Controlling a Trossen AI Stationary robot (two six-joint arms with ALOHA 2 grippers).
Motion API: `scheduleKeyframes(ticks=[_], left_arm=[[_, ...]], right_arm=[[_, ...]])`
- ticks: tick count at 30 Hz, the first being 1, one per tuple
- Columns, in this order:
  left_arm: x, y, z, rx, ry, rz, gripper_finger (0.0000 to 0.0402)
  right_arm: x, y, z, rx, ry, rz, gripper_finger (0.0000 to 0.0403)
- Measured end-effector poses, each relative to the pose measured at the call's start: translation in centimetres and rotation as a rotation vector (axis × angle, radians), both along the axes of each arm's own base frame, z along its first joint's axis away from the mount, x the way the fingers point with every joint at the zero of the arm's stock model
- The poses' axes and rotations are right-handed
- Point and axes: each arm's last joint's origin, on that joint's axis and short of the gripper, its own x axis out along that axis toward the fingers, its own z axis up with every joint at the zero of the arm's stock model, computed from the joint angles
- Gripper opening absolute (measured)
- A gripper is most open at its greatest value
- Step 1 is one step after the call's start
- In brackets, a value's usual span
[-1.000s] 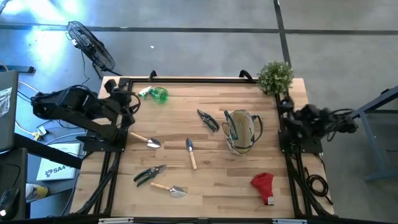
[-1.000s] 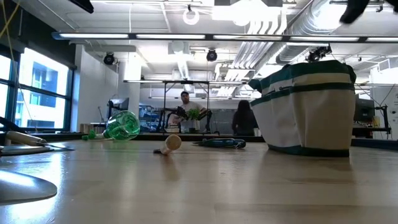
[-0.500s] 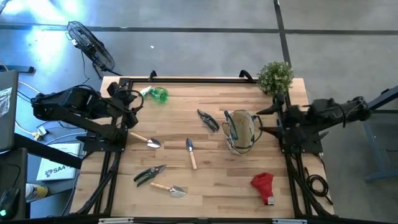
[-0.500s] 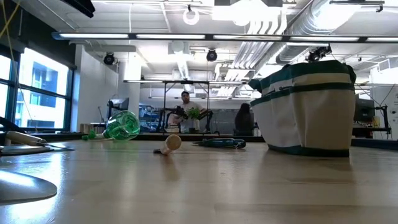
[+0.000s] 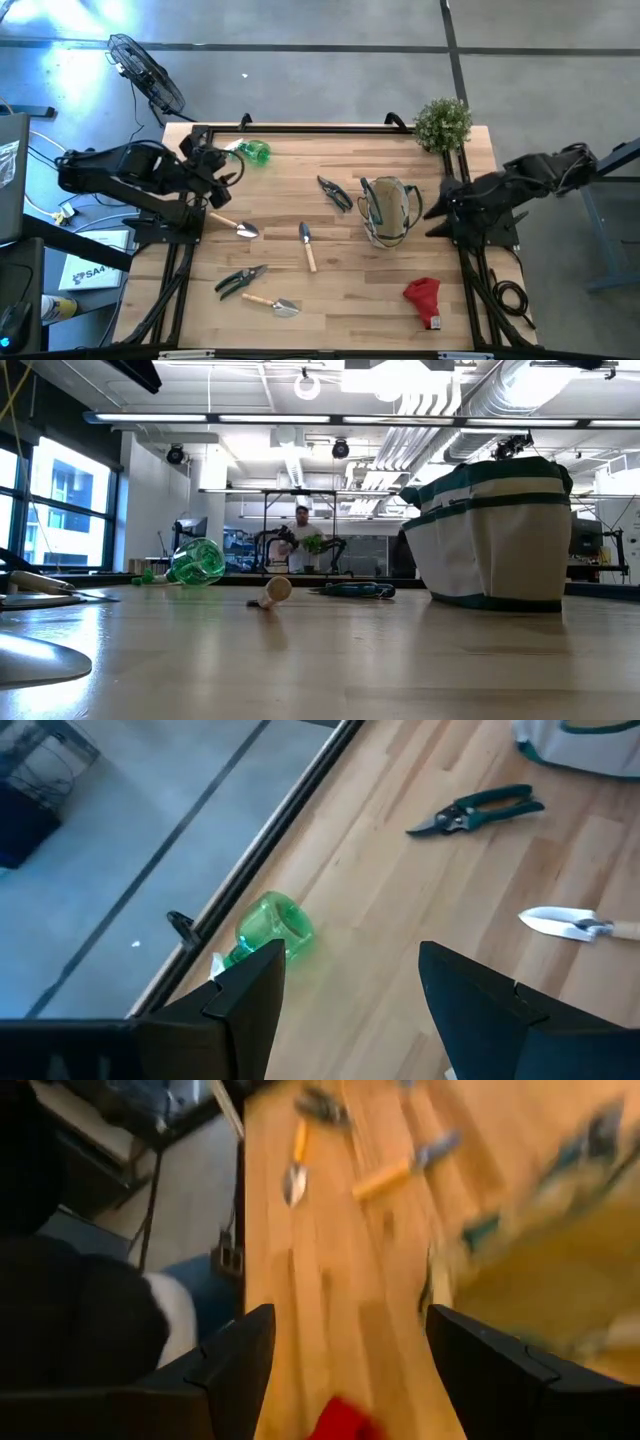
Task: Pick & Place Garden tools in Gardening bag
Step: Put the red gloves into the gardening bag
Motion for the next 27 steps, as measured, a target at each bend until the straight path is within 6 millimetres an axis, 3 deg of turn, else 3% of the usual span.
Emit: scheduleKeyframes(ticks=[6,10,18,27], left_arm=[[0.7,-0.1,-0.2,0.03,0.015,0.01,0.0222],[1.3,-0.2,-0.3,0.022,0.023,0.004,0.0222],[2.9,-0.5,-1.1,-0.032,0.05,0.03,0.0222],[4.2,-1.0,-2.0,-0.134,0.114,-0.013,0.0222]], right_arm=[[-0.2,1.1,-2.1,0.16,0.376,-0.115,0.0251],[0.1,1.7,-3.4,0.207,0.606,-0.298,0.0251],[4.2,5.3,-5.6,0.27,0.733,-0.383,0.0251],[7.2,10.0,-10.5,0.221,1.064,-0.375,0.0251]])
